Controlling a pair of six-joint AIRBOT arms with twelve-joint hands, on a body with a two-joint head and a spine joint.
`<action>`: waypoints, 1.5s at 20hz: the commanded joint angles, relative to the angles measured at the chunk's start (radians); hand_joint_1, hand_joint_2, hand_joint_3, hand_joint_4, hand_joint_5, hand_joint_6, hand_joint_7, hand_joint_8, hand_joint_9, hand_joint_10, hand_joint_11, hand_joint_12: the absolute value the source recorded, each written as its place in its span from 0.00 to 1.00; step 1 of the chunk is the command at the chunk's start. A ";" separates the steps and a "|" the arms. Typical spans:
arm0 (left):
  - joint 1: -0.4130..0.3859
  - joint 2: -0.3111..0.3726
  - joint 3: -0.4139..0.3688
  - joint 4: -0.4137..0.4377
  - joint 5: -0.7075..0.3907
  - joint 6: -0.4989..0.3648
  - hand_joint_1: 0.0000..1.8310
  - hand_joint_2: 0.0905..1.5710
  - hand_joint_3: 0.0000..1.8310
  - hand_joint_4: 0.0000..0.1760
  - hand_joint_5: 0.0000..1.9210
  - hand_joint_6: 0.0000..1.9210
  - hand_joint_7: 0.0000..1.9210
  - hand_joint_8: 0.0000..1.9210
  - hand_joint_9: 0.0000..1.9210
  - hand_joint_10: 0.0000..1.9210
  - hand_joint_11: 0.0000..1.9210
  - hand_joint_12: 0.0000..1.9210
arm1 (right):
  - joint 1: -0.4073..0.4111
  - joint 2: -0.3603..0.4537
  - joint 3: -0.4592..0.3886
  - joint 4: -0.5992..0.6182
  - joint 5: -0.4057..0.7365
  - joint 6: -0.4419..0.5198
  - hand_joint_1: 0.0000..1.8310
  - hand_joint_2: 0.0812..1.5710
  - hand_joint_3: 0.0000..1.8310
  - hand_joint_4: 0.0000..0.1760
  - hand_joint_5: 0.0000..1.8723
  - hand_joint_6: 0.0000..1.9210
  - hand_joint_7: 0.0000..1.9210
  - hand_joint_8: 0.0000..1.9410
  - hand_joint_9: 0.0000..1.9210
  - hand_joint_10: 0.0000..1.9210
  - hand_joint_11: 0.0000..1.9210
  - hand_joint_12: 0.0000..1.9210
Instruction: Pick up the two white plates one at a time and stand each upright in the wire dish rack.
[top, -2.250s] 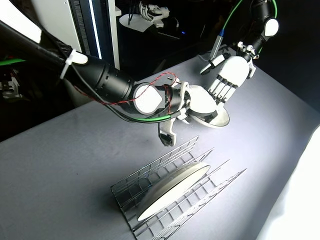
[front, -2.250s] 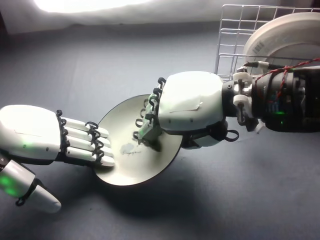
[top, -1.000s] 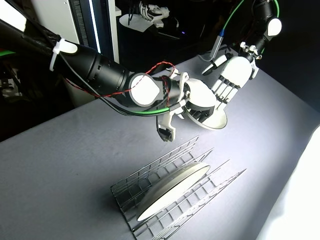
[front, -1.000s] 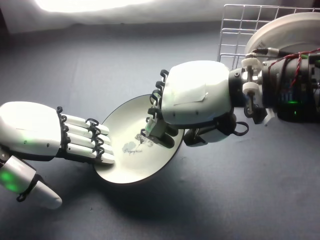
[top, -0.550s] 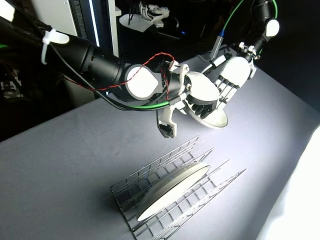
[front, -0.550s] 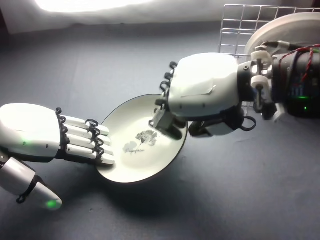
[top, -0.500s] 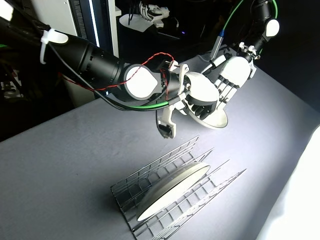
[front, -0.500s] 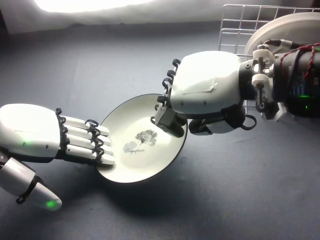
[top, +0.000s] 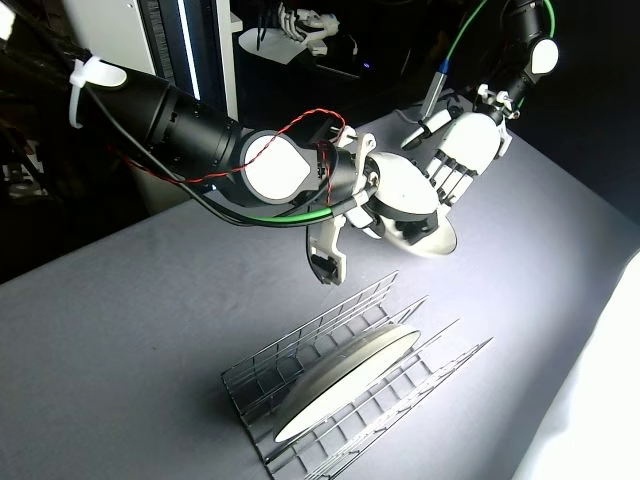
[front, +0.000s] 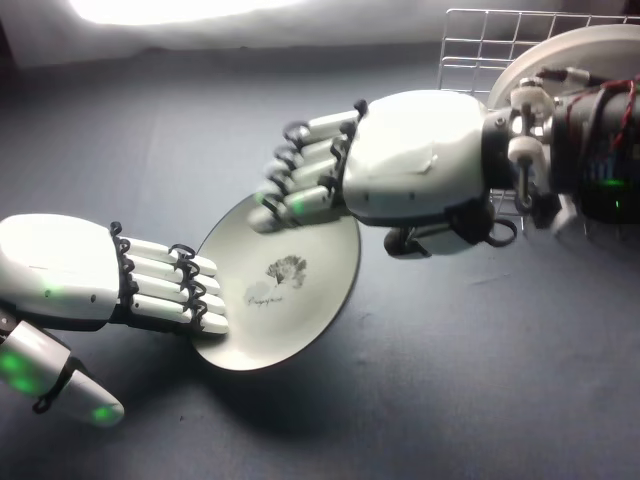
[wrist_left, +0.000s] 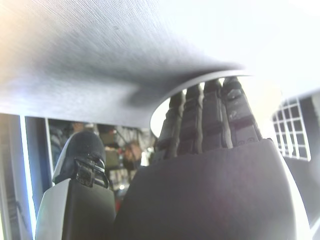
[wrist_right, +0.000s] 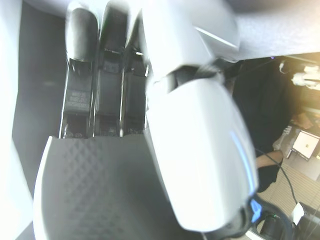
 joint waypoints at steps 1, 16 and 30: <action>0.017 -0.011 -0.001 0.039 -0.004 -0.003 0.00 0.79 0.00 0.00 0.07 0.00 0.06 0.00 0.04 0.00 0.01 0.02 | 0.021 0.003 -0.003 0.033 0.078 0.000 0.76 0.63 0.00 0.00 0.01 0.00 0.01 0.00 0.01 0.00 0.00 0.20; 0.031 -0.013 -0.002 0.032 -0.003 0.002 0.00 0.78 0.00 0.00 0.04 0.00 0.02 0.00 0.00 0.00 0.00 0.00 | -0.009 0.070 -0.076 0.033 0.096 0.002 0.81 0.68 0.00 0.00 0.01 0.00 0.00 0.00 0.00 0.00 0.00 0.19; 0.030 -0.015 -0.001 0.030 -0.003 0.002 0.00 0.78 0.00 0.00 0.05 0.00 0.03 0.00 0.01 0.00 0.00 0.00 | -0.080 0.033 -0.071 0.033 0.068 -0.002 0.84 0.71 0.00 0.00 0.01 0.00 0.00 0.00 0.00 0.00 0.00 0.24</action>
